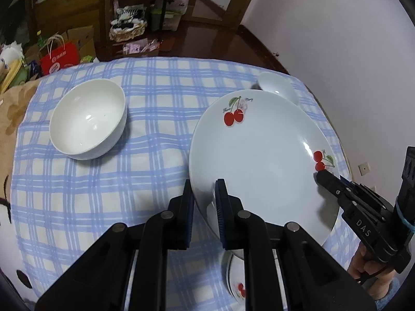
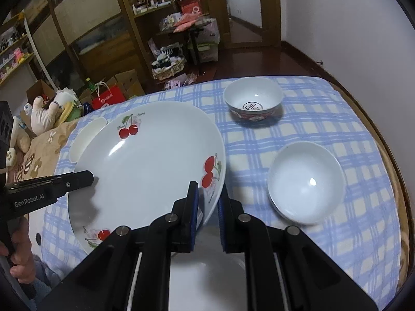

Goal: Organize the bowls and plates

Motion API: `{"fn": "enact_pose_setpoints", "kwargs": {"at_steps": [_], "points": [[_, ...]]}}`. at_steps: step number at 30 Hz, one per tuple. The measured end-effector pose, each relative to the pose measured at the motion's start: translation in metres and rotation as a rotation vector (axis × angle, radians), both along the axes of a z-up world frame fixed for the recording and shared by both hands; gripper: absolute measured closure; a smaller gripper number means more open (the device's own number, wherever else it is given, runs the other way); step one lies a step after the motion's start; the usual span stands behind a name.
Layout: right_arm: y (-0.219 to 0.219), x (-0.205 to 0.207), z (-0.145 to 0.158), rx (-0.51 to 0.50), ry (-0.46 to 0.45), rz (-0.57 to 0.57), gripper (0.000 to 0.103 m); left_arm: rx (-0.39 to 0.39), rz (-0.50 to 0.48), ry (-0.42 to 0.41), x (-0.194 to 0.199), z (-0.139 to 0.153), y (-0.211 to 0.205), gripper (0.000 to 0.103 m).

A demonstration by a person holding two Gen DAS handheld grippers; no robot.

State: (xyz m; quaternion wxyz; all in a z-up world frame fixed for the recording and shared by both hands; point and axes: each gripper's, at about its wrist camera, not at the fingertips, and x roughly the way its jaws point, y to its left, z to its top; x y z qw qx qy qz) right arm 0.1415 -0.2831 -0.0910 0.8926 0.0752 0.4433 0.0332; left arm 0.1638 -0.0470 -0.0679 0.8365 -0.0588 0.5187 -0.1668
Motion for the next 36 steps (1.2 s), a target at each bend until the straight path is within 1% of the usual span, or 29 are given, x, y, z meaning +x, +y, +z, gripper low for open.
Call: {"fn": "enact_pose_setpoints", "kwargs": {"at_steps": [5, 9, 19, 23, 31, 33, 34, 36], "points": [[-0.003, -0.025, 0.014, -0.007, -0.018, -0.016, 0.088, -0.025, -0.009, -0.012, -0.02, 0.011, -0.002, 0.087], [-0.008, -0.043, 0.022, -0.014, -0.025, -0.039, 0.088, -0.02, -0.026, -0.007, -0.033, 0.011, -0.009, 0.087], [-0.013, -0.087, 0.028, -0.016, -0.033, -0.086, 0.088, -0.013, -0.064, -0.019, -0.065, 0.018, -0.017, 0.087], [-0.015, -0.1, 0.023, -0.014, -0.028, -0.1, 0.088, -0.011, -0.077, -0.017, -0.076, 0.017, -0.021, 0.087], [-0.024, -0.122, 0.007, 0.013, -0.014, -0.135, 0.088, 0.036, -0.107, -0.005, -0.093, 0.006, -0.034, 0.087], [-0.028, -0.125, 0.001, 0.026, -0.008, -0.137, 0.088, 0.056, -0.119, 0.002, -0.096, 0.002, -0.039, 0.087], [-0.028, -0.126, -0.001, 0.032, -0.005, -0.137, 0.088, 0.083, -0.134, 0.006, -0.097, -0.001, -0.043, 0.087], [-0.031, -0.127, -0.01, 0.045, 0.006, -0.139, 0.088, 0.109, -0.15, 0.008, -0.098, -0.005, -0.047, 0.087]]}}
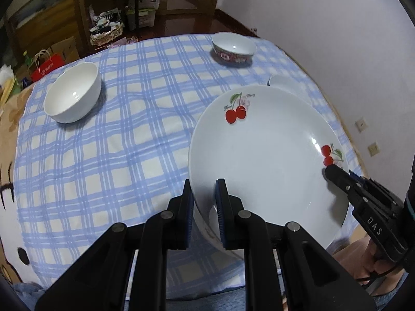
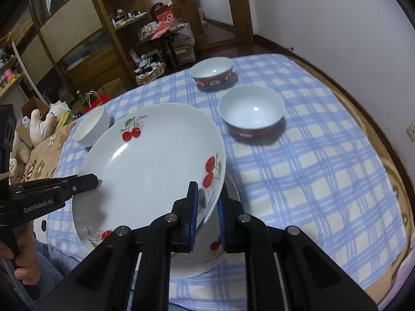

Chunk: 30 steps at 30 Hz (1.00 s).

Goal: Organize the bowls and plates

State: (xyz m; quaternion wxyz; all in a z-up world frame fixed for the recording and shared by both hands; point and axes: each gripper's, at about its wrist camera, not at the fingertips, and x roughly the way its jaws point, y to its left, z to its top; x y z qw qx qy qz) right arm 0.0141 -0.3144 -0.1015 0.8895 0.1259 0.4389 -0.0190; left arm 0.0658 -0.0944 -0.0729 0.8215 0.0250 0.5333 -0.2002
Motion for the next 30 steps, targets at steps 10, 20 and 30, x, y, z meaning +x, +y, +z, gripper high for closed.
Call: {"fn": "enact_pose_setpoints", "kwargs": {"at_steps": [10, 20, 30], "points": [[-0.004, 0.008, -0.03, 0.025, 0.071, 0.001, 0.088, 0.032, -0.007, 0.065, 0.006, -0.026, -0.004, 0.087], [-0.007, 0.01, -0.041, 0.039, 0.109, -0.011, 0.088, 0.037, -0.017, 0.096, 0.007, -0.037, -0.008, 0.087], [-0.008, 0.013, -0.048, 0.033, 0.141, -0.017, 0.088, 0.049, -0.018, 0.118, 0.008, -0.044, -0.01, 0.087]]}}
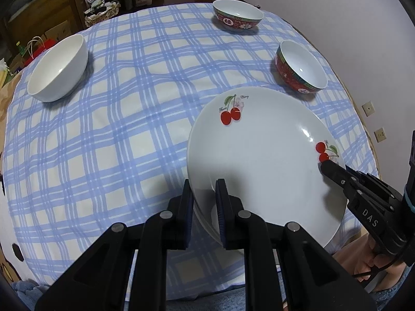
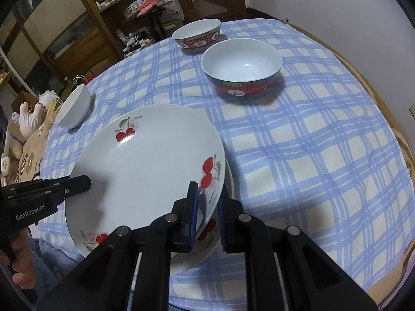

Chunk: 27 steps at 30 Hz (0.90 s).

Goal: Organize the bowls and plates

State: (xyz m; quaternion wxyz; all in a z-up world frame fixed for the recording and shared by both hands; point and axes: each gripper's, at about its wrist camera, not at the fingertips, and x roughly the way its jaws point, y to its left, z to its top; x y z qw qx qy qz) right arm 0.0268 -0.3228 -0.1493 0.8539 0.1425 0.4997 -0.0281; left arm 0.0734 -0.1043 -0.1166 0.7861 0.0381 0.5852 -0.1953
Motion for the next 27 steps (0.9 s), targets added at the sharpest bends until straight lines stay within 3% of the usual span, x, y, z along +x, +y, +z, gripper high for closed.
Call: {"fn": "enact_pose_setpoints", "kwargs": {"at_steps": [12, 27], "points": [[0.001, 0.005, -0.007, -0.005, 0.037, 0.003, 0.088, 0.017, 0.003, 0.052, 0.004, -0.013, 0.0, 0.086], [0.003, 0.006, -0.012, -0.009, 0.058, 0.005, 0.088, 0.036, 0.003, 0.057, 0.004, -0.018, -0.002, 0.086]]}}
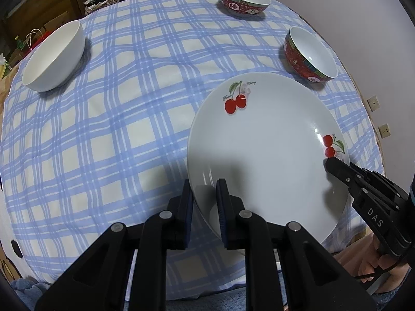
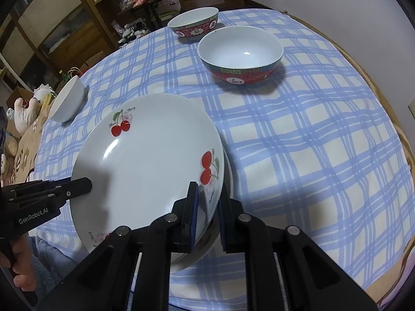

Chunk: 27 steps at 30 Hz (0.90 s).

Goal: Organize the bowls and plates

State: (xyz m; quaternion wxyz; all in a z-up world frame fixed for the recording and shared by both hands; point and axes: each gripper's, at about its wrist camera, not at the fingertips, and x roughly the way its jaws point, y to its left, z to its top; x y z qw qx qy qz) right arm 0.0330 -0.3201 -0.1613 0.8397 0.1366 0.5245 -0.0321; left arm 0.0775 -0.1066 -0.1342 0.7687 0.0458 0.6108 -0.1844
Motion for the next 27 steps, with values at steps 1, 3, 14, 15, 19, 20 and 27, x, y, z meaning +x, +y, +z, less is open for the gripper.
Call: {"fn": "enact_pose_setpoints", "kwargs": {"at_steps": [1, 3, 14, 15, 19, 20, 27], "points": [[0.0, 0.001, 0.0, -0.003, 0.003, 0.001, 0.088, 0.003, 0.0, 0.005, 0.0, -0.001, 0.0, 0.086], [0.0, 0.002, -0.002, -0.007, 0.01, 0.001, 0.088, 0.009, 0.001, 0.015, 0.001, -0.005, -0.001, 0.086], [-0.001, 0.002, -0.003, 0.0, 0.014, -0.005, 0.088, 0.028, -0.008, 0.015, 0.001, -0.009, -0.005, 0.085], [-0.001, 0.001, -0.002, 0.0, 0.015, -0.005, 0.088, 0.031, -0.01, 0.013, 0.001, -0.009, -0.005, 0.085], [-0.001, 0.002, -0.003, 0.0, 0.014, -0.006, 0.088, 0.037, -0.013, 0.013, 0.001, -0.011, -0.007, 0.085], [-0.001, 0.002, -0.003, 0.001, 0.013, -0.008, 0.088, 0.038, -0.013, 0.013, 0.001, -0.011, -0.007, 0.085], [0.012, -0.002, 0.005, -0.117, -0.003, 0.0, 0.088, 0.059, -0.027, -0.002, 0.003, -0.013, -0.01, 0.085]]}}
